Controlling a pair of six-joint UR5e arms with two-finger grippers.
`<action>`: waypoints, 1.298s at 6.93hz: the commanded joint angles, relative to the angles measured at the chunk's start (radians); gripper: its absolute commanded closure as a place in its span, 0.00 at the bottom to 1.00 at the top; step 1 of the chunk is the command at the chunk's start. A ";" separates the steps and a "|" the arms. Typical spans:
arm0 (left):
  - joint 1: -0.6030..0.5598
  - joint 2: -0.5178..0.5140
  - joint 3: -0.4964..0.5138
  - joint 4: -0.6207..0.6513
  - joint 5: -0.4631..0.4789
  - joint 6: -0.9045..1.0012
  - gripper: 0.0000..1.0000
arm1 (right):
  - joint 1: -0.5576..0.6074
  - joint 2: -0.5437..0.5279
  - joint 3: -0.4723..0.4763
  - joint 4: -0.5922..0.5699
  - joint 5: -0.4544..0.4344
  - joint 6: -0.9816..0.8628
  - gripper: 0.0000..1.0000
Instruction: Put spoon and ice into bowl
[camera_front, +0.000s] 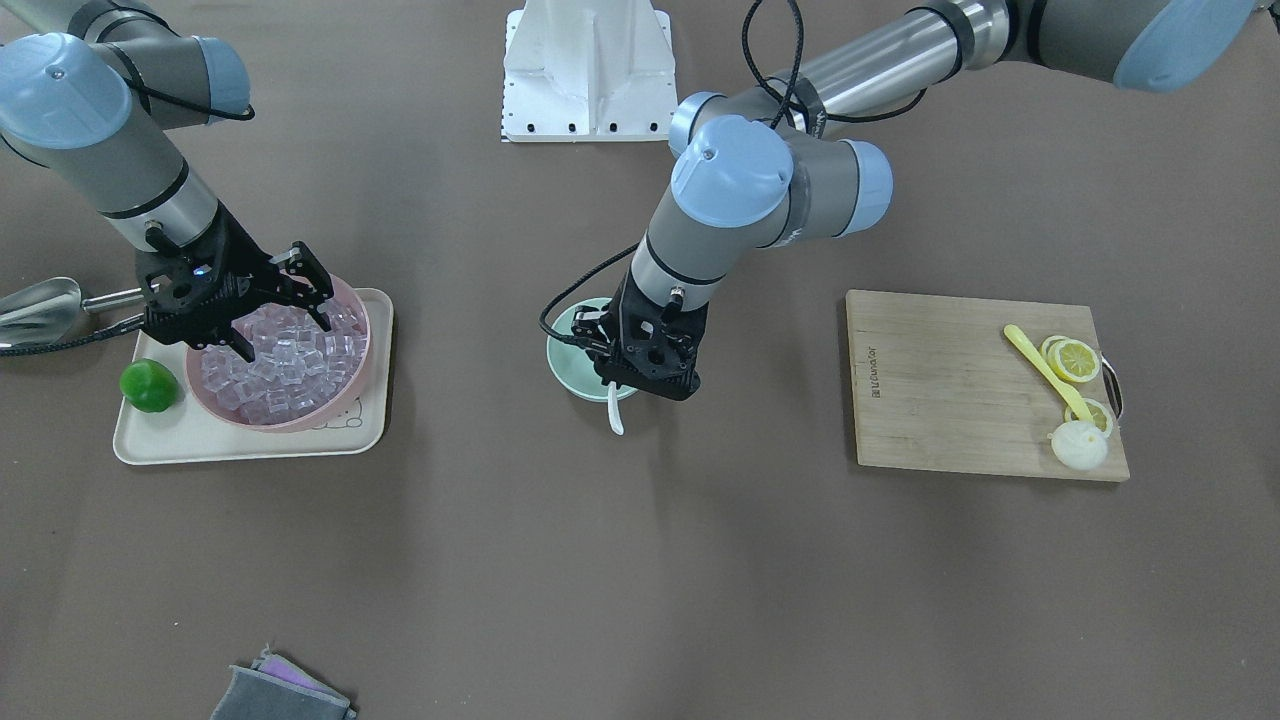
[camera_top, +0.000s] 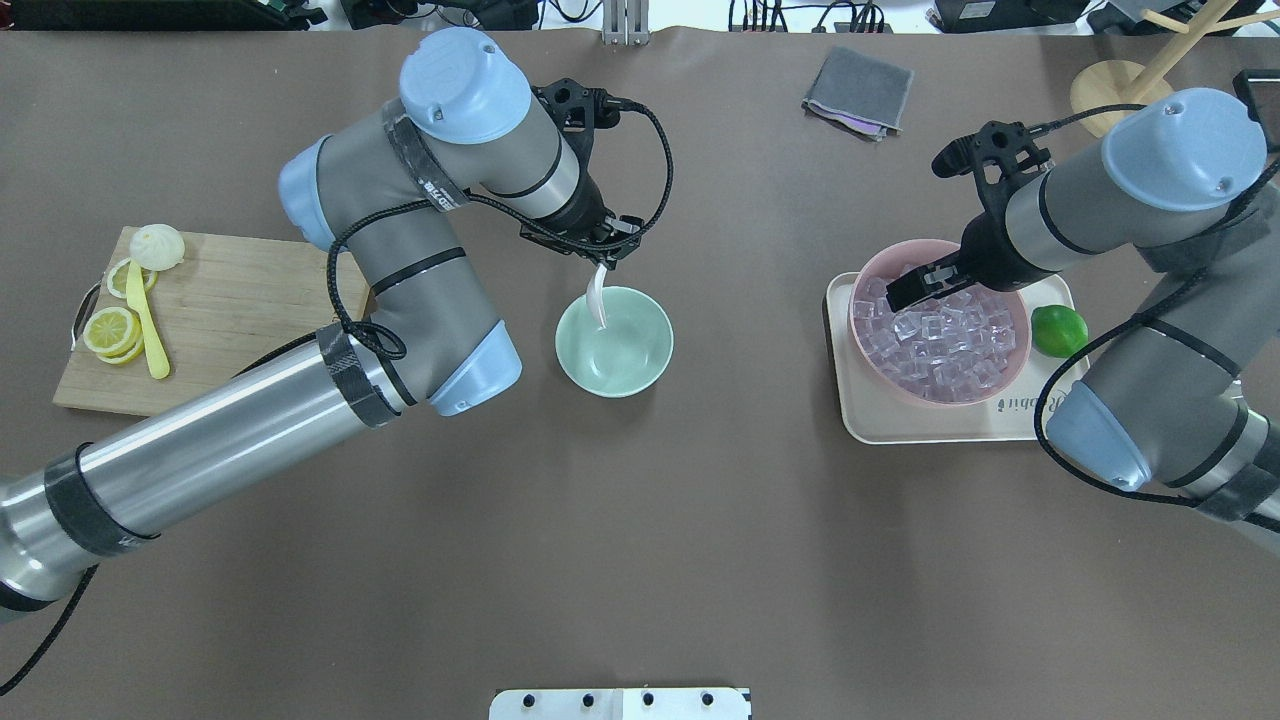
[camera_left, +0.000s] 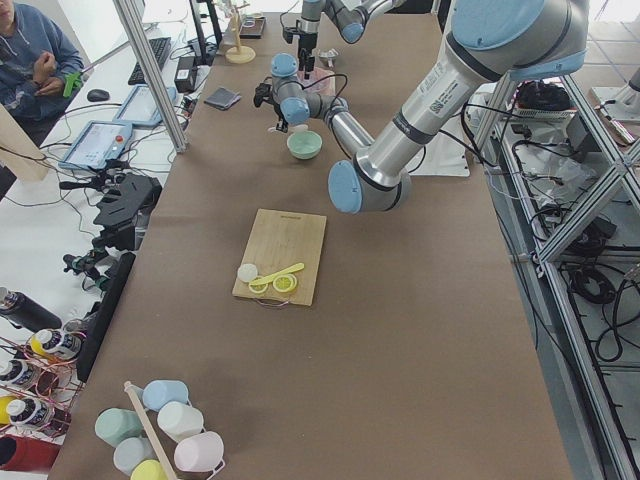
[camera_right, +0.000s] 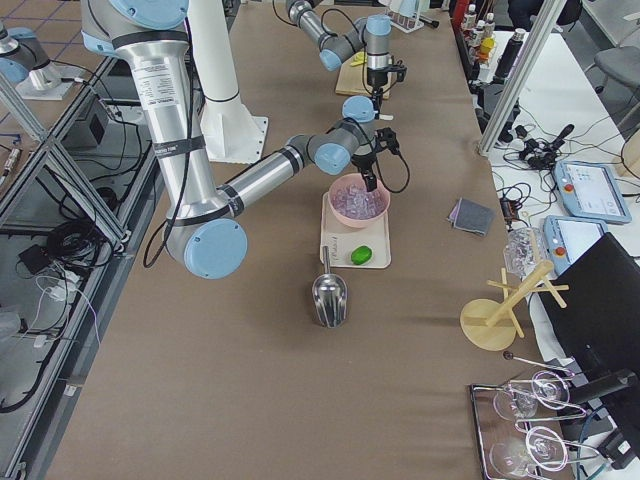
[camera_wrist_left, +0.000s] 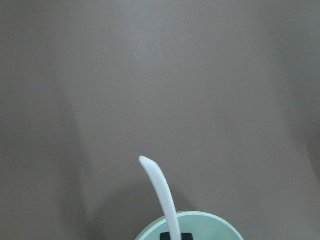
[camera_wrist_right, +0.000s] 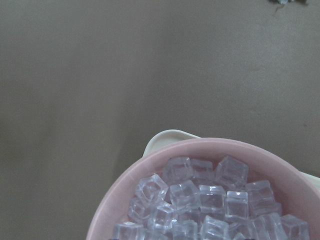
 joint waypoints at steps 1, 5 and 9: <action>0.025 -0.035 0.051 -0.039 0.053 -0.003 1.00 | -0.020 -0.024 -0.003 -0.002 -0.018 -0.004 0.18; 0.029 -0.036 0.056 -0.050 0.059 -0.017 0.60 | -0.054 -0.047 -0.005 -0.002 -0.053 0.000 0.25; 0.024 -0.030 0.052 -0.073 0.059 -0.017 0.02 | -0.060 -0.039 -0.028 0.000 -0.061 0.000 0.36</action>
